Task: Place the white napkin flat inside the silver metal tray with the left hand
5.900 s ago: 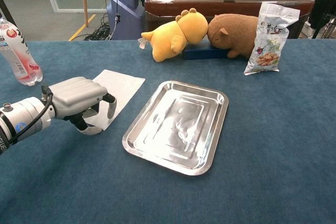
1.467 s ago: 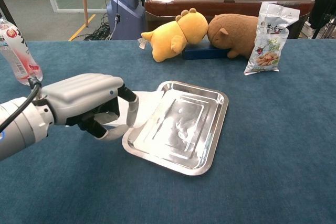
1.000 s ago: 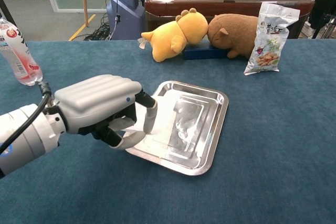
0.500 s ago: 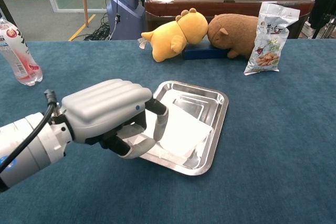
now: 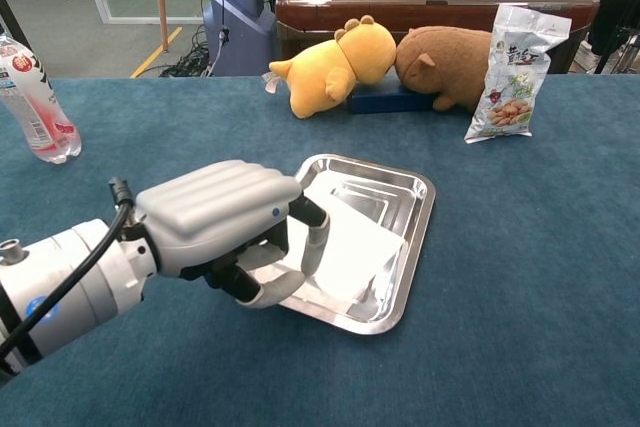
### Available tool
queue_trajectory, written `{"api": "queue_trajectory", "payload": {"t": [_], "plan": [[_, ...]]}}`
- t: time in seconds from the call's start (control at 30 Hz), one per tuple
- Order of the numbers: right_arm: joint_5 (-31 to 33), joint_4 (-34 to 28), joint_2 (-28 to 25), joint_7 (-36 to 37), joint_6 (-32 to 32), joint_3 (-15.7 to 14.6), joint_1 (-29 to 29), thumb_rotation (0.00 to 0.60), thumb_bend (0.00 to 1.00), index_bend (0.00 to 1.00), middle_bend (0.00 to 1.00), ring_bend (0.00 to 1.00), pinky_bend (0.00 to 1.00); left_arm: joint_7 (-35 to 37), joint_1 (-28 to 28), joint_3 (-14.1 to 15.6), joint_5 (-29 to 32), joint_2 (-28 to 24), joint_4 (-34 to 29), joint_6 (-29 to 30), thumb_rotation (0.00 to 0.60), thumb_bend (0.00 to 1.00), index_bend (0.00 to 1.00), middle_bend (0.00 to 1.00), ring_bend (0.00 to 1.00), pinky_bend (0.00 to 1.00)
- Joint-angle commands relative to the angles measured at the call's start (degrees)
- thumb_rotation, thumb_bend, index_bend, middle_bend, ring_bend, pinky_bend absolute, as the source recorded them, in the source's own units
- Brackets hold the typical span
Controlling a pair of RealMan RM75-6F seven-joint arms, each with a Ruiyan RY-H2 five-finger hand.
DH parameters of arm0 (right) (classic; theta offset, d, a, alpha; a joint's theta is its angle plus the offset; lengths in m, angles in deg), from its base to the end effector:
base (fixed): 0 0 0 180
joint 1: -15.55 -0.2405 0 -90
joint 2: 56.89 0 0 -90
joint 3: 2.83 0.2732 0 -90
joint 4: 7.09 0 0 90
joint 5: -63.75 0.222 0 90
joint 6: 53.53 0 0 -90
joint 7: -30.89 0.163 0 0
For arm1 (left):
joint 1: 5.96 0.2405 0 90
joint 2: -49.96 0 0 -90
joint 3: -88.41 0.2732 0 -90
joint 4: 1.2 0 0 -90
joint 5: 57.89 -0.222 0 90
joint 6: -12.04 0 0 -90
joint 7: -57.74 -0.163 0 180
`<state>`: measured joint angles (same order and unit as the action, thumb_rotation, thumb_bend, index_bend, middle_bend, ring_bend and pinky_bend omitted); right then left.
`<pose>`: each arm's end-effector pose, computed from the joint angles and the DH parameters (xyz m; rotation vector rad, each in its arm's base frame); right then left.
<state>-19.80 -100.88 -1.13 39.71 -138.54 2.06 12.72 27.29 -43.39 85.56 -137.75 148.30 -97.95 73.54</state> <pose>-0.3437 -0.1982 0.2119 1.2917 -0.9308 0.9199 -0.0782 0.2560 -0.0878 -2.1300 -0.8065 -1.1534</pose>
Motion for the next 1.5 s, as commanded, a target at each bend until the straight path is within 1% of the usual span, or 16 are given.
{"api": "queue_trajectory", "payload": {"t": [0.03, 0.3, 0.67, 0.97, 1.27, 1.5], "plan": [[0.1, -0.2, -0.6, 0.3, -0.3, 0.0, 0.4, 0.6, 0.61, 0.43, 0.35, 0.18, 0.29, 0.1, -0.2, -0.2, 0.1, 0.2, 0.4, -0.3, 0.6, 0.71, 0.62, 1.0, 0.92, 0.93], [0.3, -0.2, -1.1, 1.5, -1.0, 0.2, 0.9, 0.6, 0.61, 0.43, 0.35, 0.18, 0.29, 0.2, -0.5, -1.3, 0.7, 1.7, 1.8, 0.0, 0.6, 0.71, 0.62, 1.0, 0.92, 0.93], [0.3, -0.1, -1.1, 1.6, -0.6, 0.2, 0.8, 0.6, 0.61, 0.43, 0.35, 0.18, 0.29, -1.0, -1.7, -3.7, 3.7, 4.0, 3.7, -0.5, 0.6, 0.71, 0.62, 1.0, 0.92, 0.93], [0.4, 0.0, -1.0, 1.6, -0.4, 0.3, 0.7, 0.6, 0.61, 0.43, 0.35, 0.18, 0.29, -1.2, -2.3, -3.9, 4.1, 5.3, 4.4, -0.6, 0.6, 0.71, 0.62, 1.0, 0.92, 0.93], [0.3, 0.0, -1.1, 1.7, -0.2, 0.4, 0.6, 0.6, 0.61, 0.43, 0.35, 0.18, 0.29, -1.4, -2.9, -3.7, 4.2, 6.3, 3.6, -0.9, 0.6, 0.71, 0.62, 1.0, 0.92, 0.93], [0.5, 0.1, -1.1, 1.7, 0.0, 0.4, 0.6, 0.6, 0.61, 0.43, 0.35, 0.18, 0.29, -2.2, -3.6, -3.8, 5.5, 7.2, 4.5, -1.8, 0.6, 0.71, 0.62, 1.0, 0.92, 0.93]]}}
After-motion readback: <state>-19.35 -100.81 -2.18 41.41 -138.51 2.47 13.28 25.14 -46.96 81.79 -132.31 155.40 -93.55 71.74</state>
